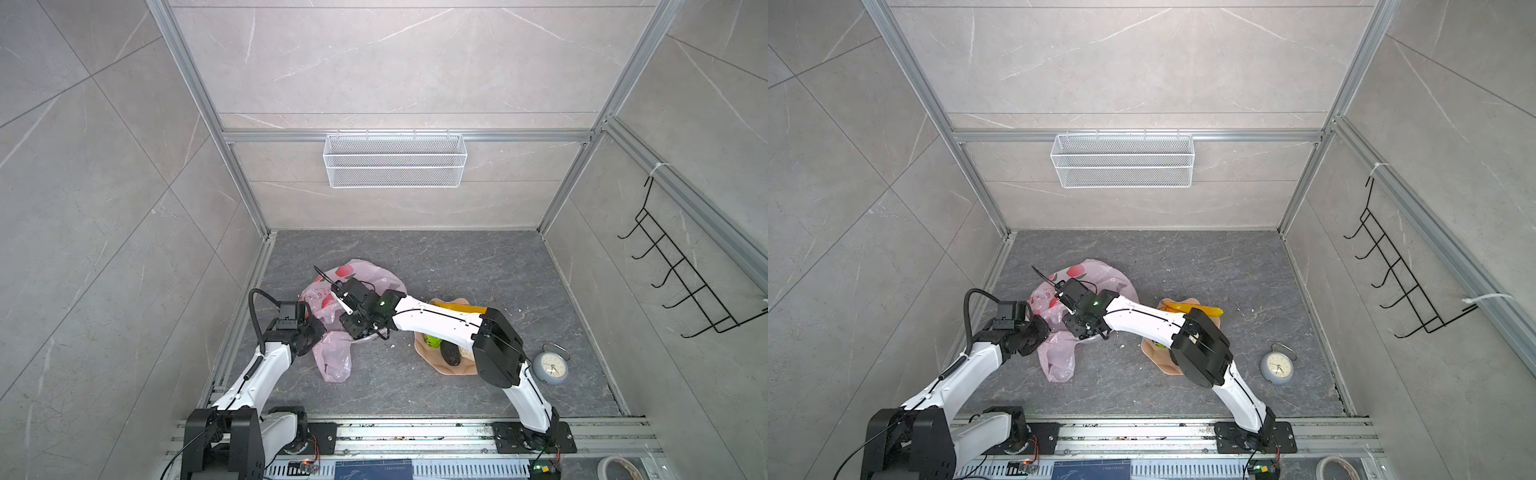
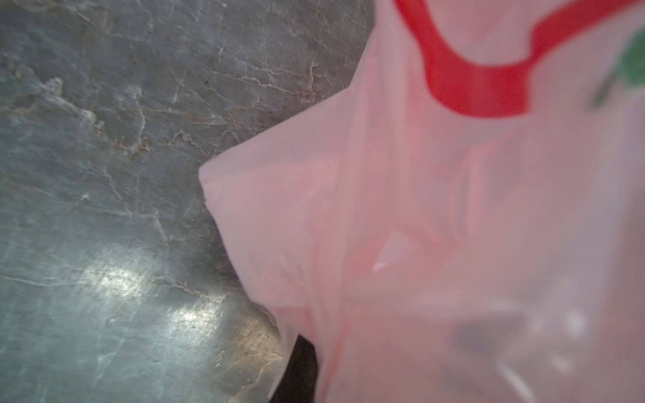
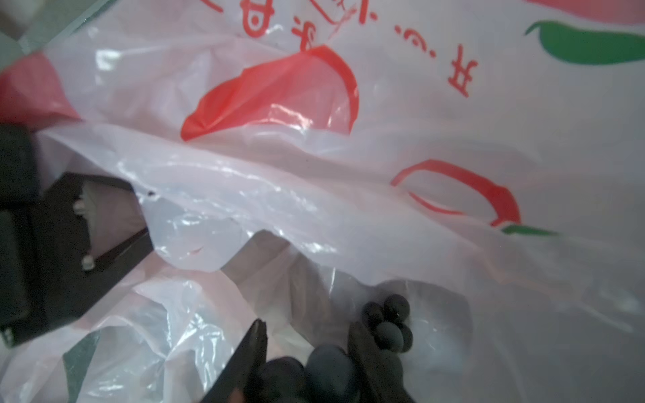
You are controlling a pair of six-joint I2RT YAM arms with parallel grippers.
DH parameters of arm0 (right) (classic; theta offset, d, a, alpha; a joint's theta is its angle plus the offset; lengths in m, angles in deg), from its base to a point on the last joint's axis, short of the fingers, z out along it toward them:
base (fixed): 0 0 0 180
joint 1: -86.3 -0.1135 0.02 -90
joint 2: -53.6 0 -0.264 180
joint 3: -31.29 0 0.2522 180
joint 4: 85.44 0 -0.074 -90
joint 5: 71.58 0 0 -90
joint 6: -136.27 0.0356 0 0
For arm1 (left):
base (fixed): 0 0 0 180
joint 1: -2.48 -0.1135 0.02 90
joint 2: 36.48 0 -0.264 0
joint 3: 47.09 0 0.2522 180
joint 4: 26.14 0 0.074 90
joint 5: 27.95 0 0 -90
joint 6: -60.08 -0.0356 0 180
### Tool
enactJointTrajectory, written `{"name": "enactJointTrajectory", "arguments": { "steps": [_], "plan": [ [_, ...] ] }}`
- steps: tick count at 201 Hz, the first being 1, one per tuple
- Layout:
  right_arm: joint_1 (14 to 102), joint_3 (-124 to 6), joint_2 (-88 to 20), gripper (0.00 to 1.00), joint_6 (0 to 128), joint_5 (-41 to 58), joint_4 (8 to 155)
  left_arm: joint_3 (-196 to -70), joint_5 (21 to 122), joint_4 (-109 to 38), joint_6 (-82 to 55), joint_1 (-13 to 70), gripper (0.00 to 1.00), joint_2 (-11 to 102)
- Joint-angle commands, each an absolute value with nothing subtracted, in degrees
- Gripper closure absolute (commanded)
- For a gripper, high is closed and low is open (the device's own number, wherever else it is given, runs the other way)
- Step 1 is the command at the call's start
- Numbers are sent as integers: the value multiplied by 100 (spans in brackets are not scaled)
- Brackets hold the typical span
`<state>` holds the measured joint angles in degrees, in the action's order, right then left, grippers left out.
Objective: Take the fake fruits out of the plastic bag
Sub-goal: 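Grasp the black grapes inside the bag with the right gripper, then lift the black grapes out of the bag over the peach bowl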
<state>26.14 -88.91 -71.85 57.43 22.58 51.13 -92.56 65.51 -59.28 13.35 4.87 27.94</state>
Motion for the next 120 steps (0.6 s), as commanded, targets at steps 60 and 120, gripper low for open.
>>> {"name": "enactJointTrajectory", "arguments": {
  "steps": [60, 120],
  "plan": [
    [2548, -8908, -6360, 63, 6023, 2352, 5520, -9713, 5911, -6426, 1057, 843, 92, 3111],
    [2601, -9251, -5812, 64, 6260, 2387, 5322, -9755, 5827, -6413, 1066, 899, 91, 3256]
  ]
}}
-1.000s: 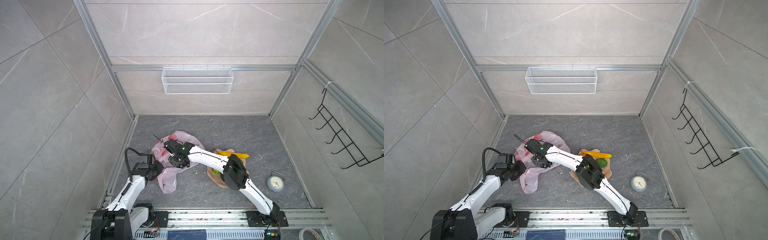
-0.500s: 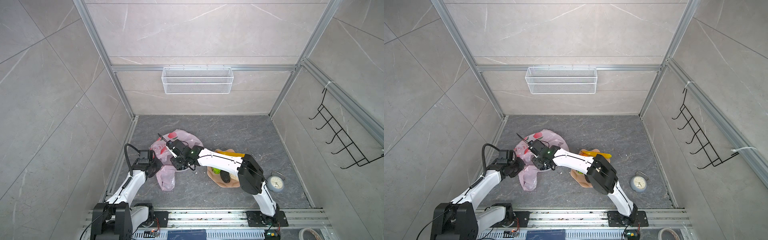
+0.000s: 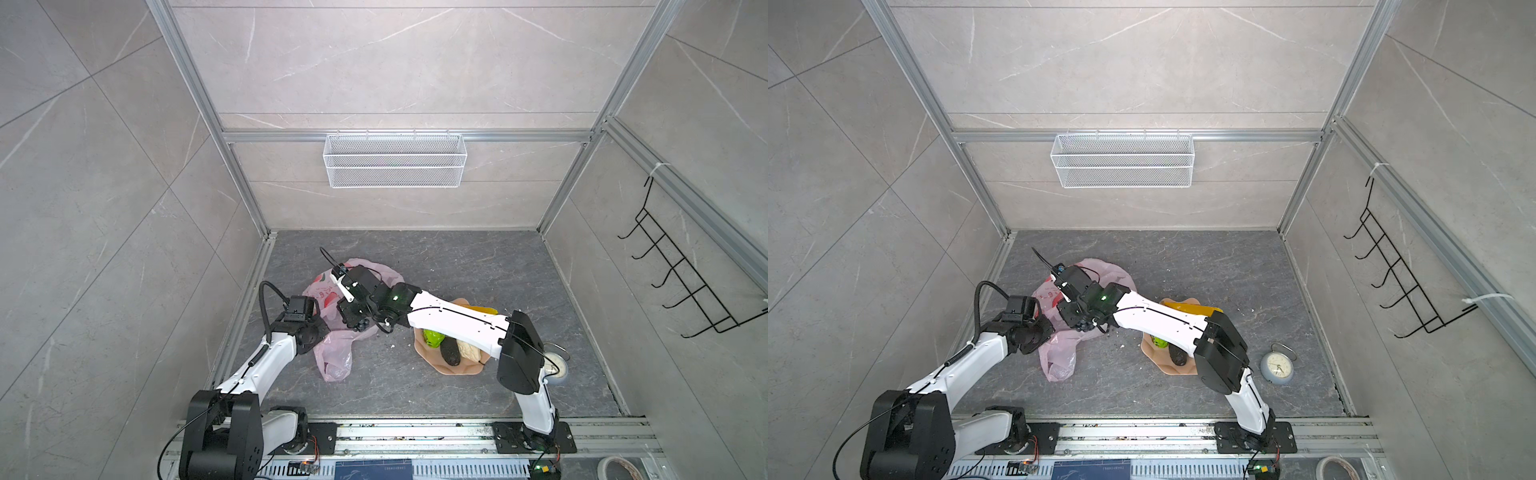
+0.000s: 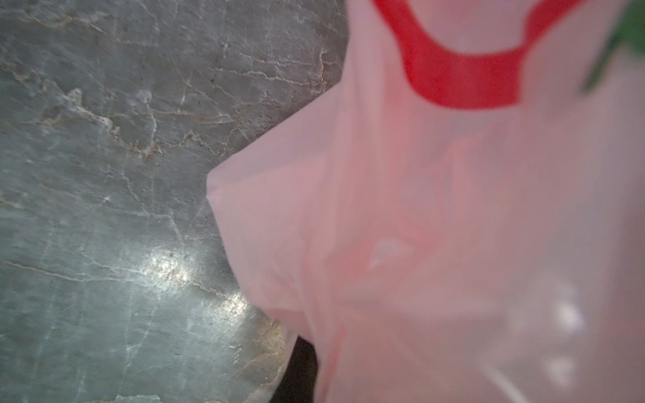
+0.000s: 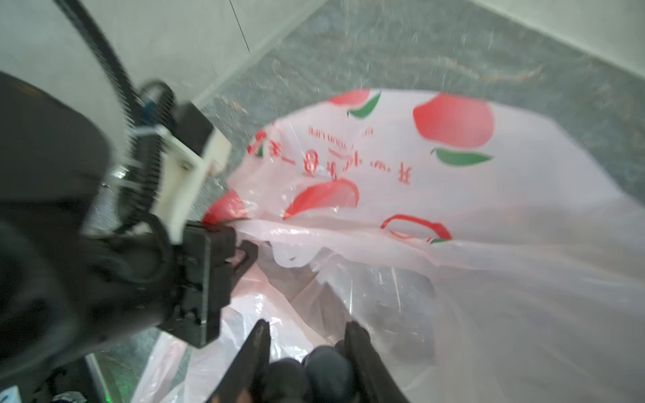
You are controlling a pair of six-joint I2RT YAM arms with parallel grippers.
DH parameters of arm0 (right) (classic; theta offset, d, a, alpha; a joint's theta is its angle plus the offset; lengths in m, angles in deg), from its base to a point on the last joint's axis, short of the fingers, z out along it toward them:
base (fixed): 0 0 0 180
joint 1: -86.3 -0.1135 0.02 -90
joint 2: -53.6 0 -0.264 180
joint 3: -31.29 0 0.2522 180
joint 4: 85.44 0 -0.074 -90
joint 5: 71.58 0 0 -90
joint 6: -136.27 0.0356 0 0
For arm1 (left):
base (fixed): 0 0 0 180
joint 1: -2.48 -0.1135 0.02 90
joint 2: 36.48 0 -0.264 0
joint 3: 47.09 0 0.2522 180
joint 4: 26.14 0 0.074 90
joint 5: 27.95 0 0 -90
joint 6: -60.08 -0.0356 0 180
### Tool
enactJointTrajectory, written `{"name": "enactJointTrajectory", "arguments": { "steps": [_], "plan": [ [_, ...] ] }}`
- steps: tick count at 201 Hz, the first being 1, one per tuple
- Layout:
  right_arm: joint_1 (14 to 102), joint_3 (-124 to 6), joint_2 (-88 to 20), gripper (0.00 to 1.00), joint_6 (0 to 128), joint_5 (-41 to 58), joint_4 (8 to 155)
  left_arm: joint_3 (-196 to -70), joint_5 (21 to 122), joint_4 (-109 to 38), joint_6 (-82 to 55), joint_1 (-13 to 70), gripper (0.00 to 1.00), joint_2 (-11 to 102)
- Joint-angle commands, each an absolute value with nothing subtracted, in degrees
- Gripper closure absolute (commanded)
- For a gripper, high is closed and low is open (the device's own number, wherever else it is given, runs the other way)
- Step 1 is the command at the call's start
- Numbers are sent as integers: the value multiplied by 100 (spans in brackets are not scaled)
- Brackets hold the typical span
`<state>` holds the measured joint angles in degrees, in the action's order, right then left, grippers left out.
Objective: Take the fake fruits out of the plastic bag
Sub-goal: 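Lift the black grapes out of the bag over the peach bowl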
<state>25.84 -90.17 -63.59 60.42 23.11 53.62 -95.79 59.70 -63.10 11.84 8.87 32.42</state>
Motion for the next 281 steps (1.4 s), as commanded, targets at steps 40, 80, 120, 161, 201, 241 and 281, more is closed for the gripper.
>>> {"name": "enactJointTrajectory", "arguments": {
  "steps": [40, 80, 120, 161, 201, 241, 281],
  "plan": [
    [2895, -8830, -5002, 65, 6753, 2310, 5256, -9735, 5778, -6450, 1060, 899, 92, 3246],
    [3077, -8174, -3969, 65, 6850, 2657, 4723, -9682, 5717, -6458, 1045, 899, 92, 3212],
    [3132, -7305, -2991, 65, 6903, 3175, 4062, -9616, 5638, -6351, 973, 898, 92, 3117],
    [3172, -6174, -2083, 65, 7138, 3609, 3543, -9510, 5685, -6197, 909, 899, 92, 3046],
    [3202, -5197, -1378, 65, 7562, 3764, 3171, -9343, 5669, -6117, 878, 899, 92, 2996],
    [3203, -4535, -886, 65, 7841, 3990, 2908, -9188, 5662, -6049, 867, 899, 92, 2985],
    [3218, -4029, -744, 65, 7943, 4151, 3012, -9207, 5743, -6020, 867, 899, 91, 3072]
  ]
}}
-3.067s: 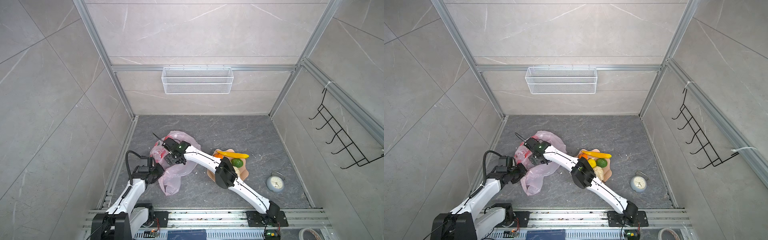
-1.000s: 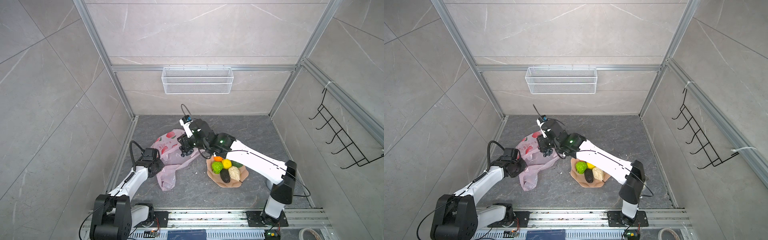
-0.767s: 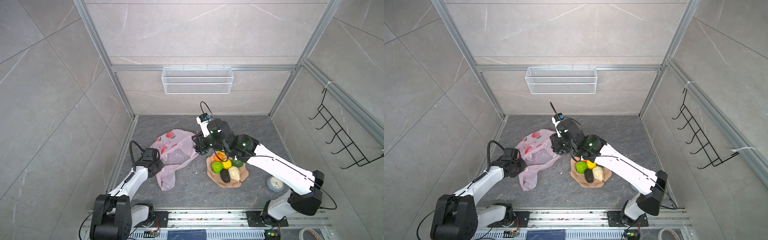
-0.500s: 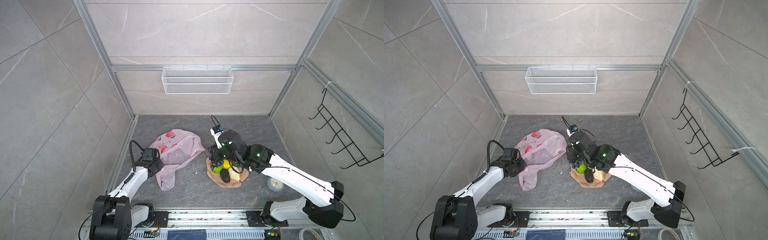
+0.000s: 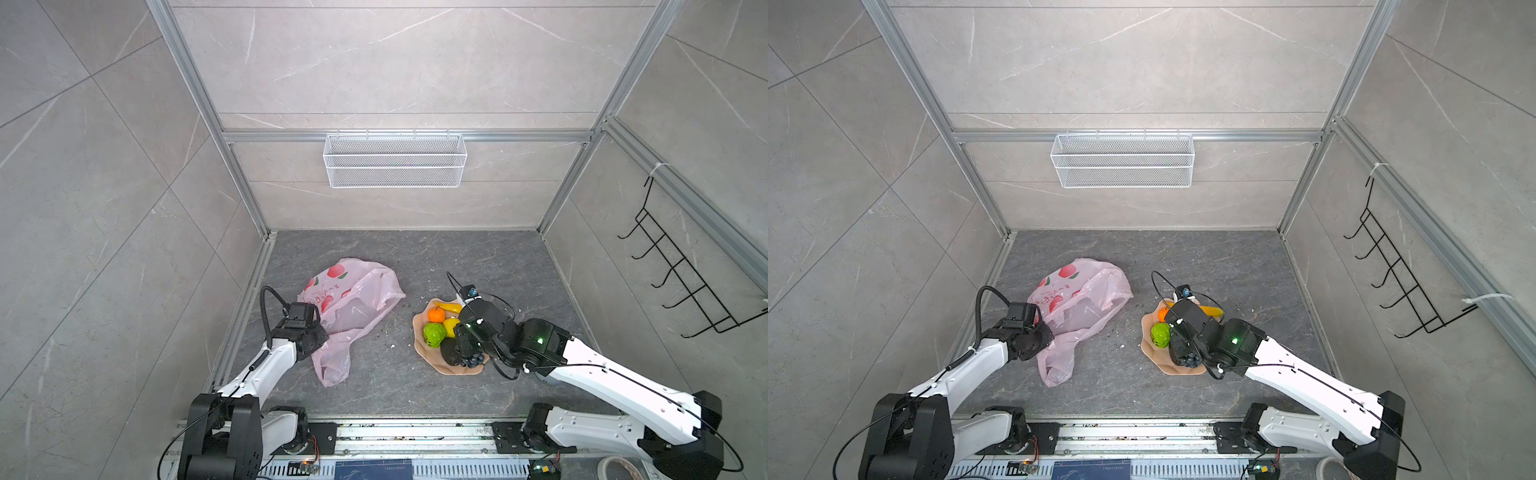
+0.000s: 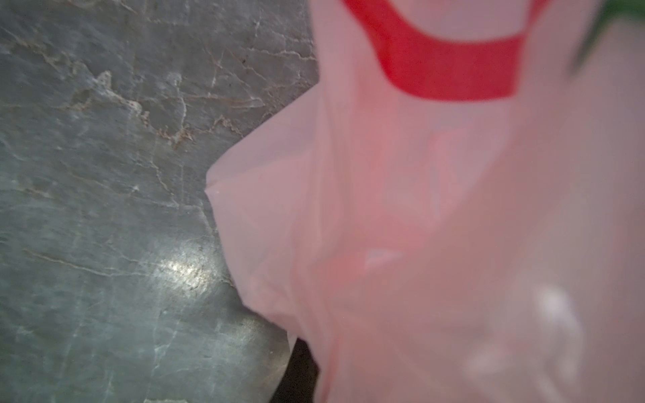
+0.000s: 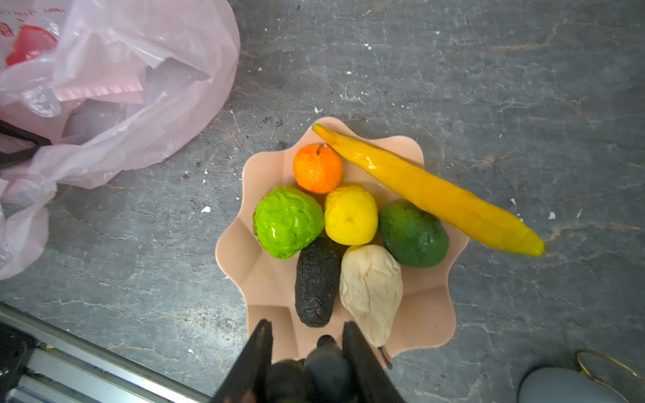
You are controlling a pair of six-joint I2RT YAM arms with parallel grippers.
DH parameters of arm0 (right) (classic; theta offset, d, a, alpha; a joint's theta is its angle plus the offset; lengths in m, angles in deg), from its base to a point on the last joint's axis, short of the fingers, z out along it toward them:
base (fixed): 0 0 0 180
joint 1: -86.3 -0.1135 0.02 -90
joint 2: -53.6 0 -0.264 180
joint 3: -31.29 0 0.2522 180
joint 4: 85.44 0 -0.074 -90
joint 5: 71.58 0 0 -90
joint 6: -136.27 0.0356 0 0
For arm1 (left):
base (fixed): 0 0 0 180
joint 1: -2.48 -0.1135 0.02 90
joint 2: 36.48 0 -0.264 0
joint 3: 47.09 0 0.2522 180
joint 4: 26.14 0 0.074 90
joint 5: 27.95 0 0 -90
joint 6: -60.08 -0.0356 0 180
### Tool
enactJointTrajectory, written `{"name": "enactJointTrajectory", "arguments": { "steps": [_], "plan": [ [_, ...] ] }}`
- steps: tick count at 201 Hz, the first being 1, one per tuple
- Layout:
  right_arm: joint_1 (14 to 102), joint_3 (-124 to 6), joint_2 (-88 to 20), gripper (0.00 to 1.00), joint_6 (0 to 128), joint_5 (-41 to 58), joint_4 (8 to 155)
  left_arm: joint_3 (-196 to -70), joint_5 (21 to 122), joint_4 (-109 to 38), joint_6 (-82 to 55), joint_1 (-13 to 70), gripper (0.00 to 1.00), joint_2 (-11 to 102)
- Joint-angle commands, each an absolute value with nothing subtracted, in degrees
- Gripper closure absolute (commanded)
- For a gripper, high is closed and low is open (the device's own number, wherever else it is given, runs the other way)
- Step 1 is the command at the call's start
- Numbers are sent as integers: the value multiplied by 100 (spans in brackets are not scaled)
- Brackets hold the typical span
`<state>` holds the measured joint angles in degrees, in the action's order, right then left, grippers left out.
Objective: Take the fake fruits out of the plastic bag
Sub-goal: 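Lift the black grapes out of the bag over the peach bowl, then lower the grapes into the bowl and open the right gripper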
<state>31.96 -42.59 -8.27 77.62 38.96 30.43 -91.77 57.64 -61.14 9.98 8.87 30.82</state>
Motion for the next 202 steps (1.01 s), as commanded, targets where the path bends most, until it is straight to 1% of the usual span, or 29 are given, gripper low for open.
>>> {"name": "enactJointTrajectory", "arguments": {
  "steps": [1, 40, 101, 132, 177, 202],
  "plan": [
    [3217, -4021, -746, 65, 7946, 4157, 3019, -9211, 5745, -6016, 867, 899, 91, 3073],
    [3230, -3917, -926, 65, 7776, 4293, 3244, -9186, 5757, -5996, 845, 899, 91, 3058],
    [3226, -4018, -1600, 63, 7530, 4001, 3879, -9169, 5782, -5974, 815, 899, 91, 3031],
    [3225, -4078, -1943, 60, 7459, 3925, 4173, -9169, 5811, -5968, 796, 898, 91, 3022],
    [3226, -4213, -2369, 60, 7349, 3853, 4486, -9158, 5851, -5959, 767, 899, 91, 3011],
    [3232, -4244, -2542, 56, 7309, 3882, 4616, -9155, 5879, -5950, 761, 899, 91, 3016]
  ]
}}
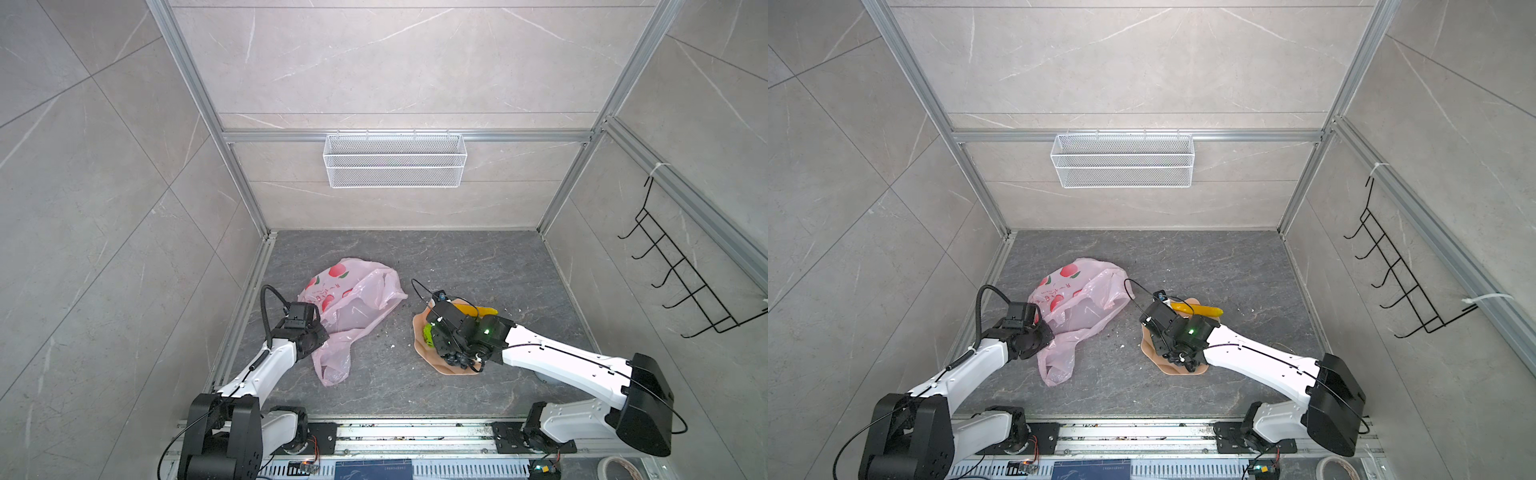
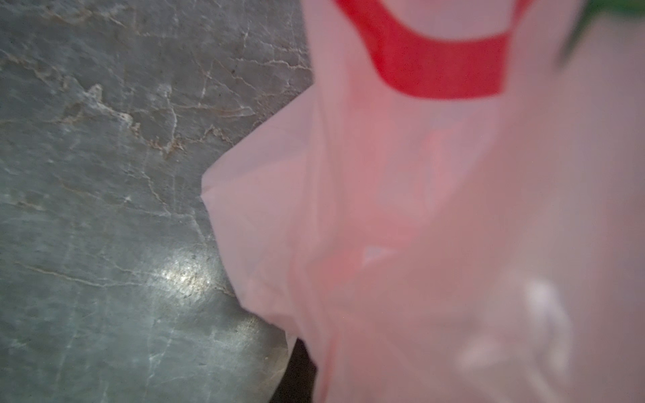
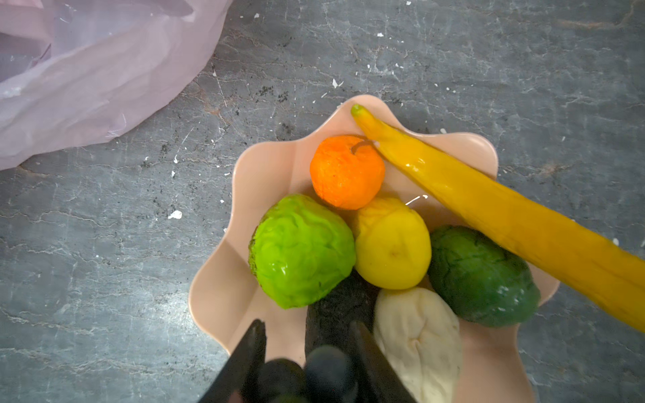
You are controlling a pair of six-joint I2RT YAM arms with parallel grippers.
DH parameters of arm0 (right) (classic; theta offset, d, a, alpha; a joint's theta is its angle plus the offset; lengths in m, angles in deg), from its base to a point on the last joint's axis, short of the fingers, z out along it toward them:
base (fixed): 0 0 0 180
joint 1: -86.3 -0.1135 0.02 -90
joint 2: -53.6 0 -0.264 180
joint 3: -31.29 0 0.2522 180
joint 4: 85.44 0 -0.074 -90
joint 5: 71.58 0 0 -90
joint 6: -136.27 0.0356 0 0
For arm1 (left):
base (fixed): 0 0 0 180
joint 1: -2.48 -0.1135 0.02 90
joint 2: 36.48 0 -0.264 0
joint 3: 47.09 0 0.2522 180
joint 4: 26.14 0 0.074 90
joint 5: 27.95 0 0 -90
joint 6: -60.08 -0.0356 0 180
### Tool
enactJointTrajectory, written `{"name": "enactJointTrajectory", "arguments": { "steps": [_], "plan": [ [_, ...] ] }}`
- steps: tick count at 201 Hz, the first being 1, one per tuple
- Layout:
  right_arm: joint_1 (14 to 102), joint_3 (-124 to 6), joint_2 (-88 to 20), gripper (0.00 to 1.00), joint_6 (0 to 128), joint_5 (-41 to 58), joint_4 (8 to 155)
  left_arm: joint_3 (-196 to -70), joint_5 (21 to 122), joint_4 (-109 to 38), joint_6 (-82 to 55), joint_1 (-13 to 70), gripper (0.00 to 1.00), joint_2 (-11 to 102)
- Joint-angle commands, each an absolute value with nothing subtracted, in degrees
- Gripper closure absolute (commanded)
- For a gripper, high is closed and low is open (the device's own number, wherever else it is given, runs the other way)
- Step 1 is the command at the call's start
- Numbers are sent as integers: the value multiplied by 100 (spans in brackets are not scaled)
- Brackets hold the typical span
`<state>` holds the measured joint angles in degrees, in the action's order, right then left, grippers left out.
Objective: Take the fake fruits out of the plastic bag
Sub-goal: 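Lower the grapes into the bowl and open the right gripper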
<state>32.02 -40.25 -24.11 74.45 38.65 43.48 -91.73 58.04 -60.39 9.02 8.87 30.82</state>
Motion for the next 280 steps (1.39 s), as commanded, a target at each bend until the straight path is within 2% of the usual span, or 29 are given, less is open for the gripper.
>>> {"name": "enactJointTrajectory", "arguments": {
  "steps": [1, 59, 120, 145, 170, 241, 280],
  "plan": [
    [3228, -4243, -2550, 56, 7313, 3886, 4616, -9154, 5880, -5950, 761, 899, 91, 3019],
    [3225, -4237, -2783, 44, 7334, 3996, 4705, -9160, 5904, -5950, 752, 898, 92, 3031],
    [3231, -4274, -2721, 37, 7359, 3971, 4623, -9167, 5932, -5941, 728, 899, 91, 3049],
    [3236, -4347, -2549, 23, 7337, 3971, 4495, -9165, 5954, -5915, 711, 899, 91, 3066],
    [3288, -4357, -2386, 15, 7342, 3895, 4436, -9193, 5947, -5906, 716, 907, 91, 3101],
    [3576, -4373, -1887, 16, 7360, 3876, 4298, -9325, 5960, -5948, 741, 1033, 92, 3061],
    [4461, -4505, -2070, 18, 6482, 3502, 4185, -9506, 5856, -5986, 697, 1109, 91, 3094]
  ]
}}
